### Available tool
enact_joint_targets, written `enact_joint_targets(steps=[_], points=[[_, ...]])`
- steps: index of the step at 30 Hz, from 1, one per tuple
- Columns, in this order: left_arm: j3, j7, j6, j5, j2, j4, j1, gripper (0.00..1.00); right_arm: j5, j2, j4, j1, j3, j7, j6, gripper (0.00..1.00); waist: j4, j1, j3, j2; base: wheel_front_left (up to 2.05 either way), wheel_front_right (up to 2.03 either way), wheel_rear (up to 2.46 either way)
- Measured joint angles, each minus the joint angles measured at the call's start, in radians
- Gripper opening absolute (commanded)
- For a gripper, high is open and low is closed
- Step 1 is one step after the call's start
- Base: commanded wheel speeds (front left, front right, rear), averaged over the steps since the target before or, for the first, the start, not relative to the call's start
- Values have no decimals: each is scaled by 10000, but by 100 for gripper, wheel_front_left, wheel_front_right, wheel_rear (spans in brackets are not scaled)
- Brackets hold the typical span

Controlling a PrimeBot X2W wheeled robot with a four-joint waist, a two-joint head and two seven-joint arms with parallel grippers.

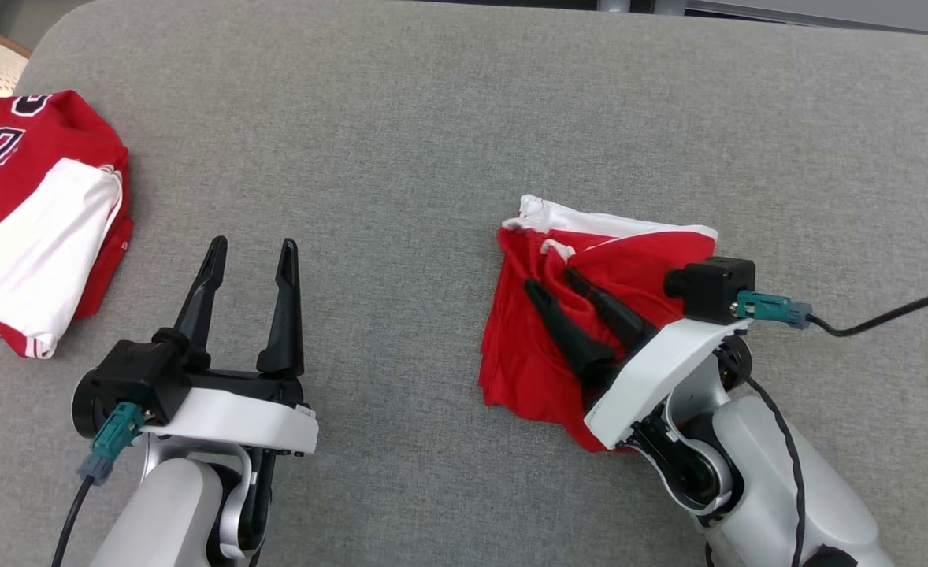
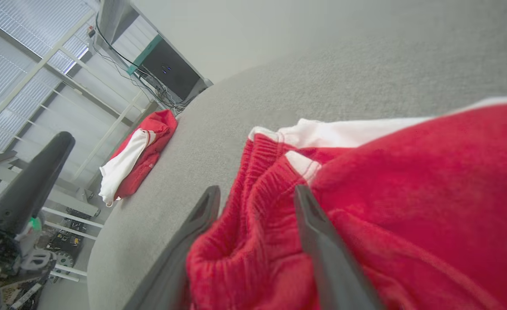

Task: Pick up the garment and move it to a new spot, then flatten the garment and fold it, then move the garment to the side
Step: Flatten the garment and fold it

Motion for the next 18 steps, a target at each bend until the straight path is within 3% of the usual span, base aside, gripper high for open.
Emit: enact_joint_targets(steps=[3,7,13,18], points=[[23,-19,-6,63,8,8,-1,100,-575,-188,-178,-232,391,-865,0,100,-163,0,-3,0,0,0,0],[71,-27,-4,128,56,15,-3,100,-1783,-614,-466,-317,0,-2424,0,100,-443,0,-52,0,0,0,0],[174,-25,65,150,205,-27,17,100,-3321,-949,-1018,393,-1964,-3590,0,100,-940,0,-238,0,0,0,0],[314,-15,130,142,345,-194,151,100,-3996,-1051,-1513,1439,-3741,-3522,0,100,-1323,0,-437,0,0,0,0]])
